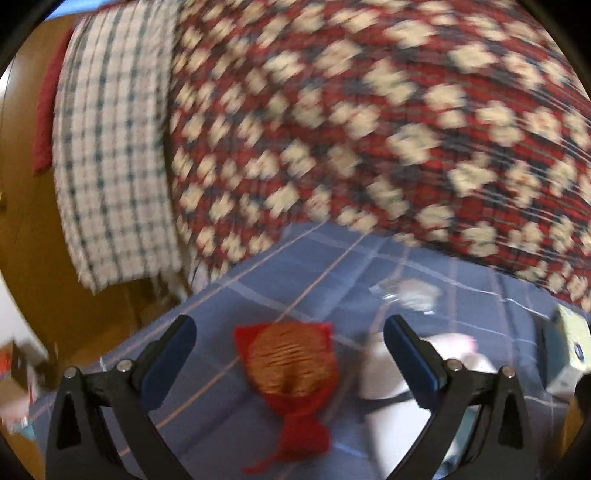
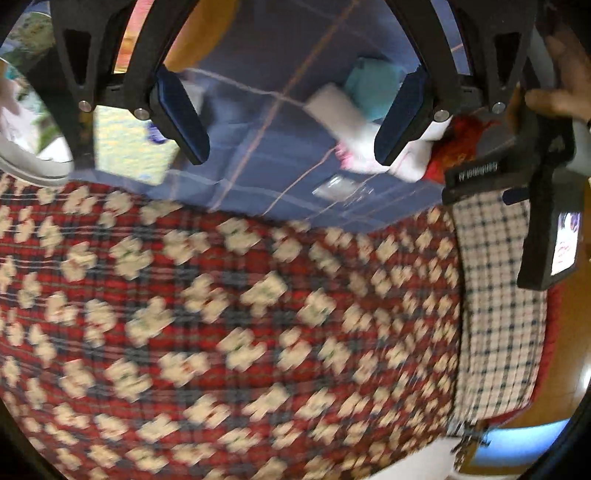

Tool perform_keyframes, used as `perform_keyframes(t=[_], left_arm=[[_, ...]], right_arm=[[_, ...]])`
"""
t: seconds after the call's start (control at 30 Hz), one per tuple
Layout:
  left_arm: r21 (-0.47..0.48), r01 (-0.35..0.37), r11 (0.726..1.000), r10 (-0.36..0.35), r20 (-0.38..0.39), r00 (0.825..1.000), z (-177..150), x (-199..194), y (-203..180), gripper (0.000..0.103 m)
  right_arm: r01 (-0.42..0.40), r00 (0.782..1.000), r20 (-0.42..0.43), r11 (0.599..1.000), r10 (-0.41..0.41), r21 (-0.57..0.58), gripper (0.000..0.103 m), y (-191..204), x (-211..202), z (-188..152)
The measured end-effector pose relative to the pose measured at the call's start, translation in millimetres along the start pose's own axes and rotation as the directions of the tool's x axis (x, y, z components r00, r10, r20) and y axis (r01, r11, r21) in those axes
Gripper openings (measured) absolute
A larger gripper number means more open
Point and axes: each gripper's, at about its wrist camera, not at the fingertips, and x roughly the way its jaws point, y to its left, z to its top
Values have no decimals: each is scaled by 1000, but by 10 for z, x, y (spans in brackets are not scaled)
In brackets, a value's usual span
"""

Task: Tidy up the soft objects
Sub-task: 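Grasp the red gold-patterned pouch with left tool while right tool grasps white rolled towel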

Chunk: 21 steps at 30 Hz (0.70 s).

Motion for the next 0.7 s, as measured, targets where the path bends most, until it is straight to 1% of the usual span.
perform_keyframes(t=[0.03,0.07,0.17,0.23,0.33,0.43,0.6,0.67,0.7], left_arm=[[-22,-4,1000,3,-27,1000,-2,53,69,103],[-62,-5,998,1,-71,998,1,142,178,103],[-121,-26,992,10,-131,991,-20,273,353,103],[-137,-44,990,22,-161,987,-29,343,415,103],[-157,-45,987,14,-197,980,-38,442,467,103],[-143,-50,988,16,-227,974,-33,517,435,103],[-59,-10,998,-7,-282,959,-40,628,221,103],[-53,5,999,-21,-305,952,-49,668,193,103],[-60,3,998,-22,-315,949,-55,684,211,103]], right_arm=[[-15,1000,-26,1000,15,1,92,36,69,8],[-24,999,-48,1000,24,3,92,60,132,13],[-41,990,-132,999,39,-10,92,157,352,19],[-59,980,-191,998,55,-15,78,202,502,14],[-98,958,-270,995,94,-2,77,231,706,-6],[-123,938,-324,992,121,14,77,244,862,-20],[-140,896,-419,989,146,45,77,258,1082,-72],[-141,879,-450,987,160,77,73,222,1149,-101],[-142,873,-458,986,167,89,66,207,1168,-114]])
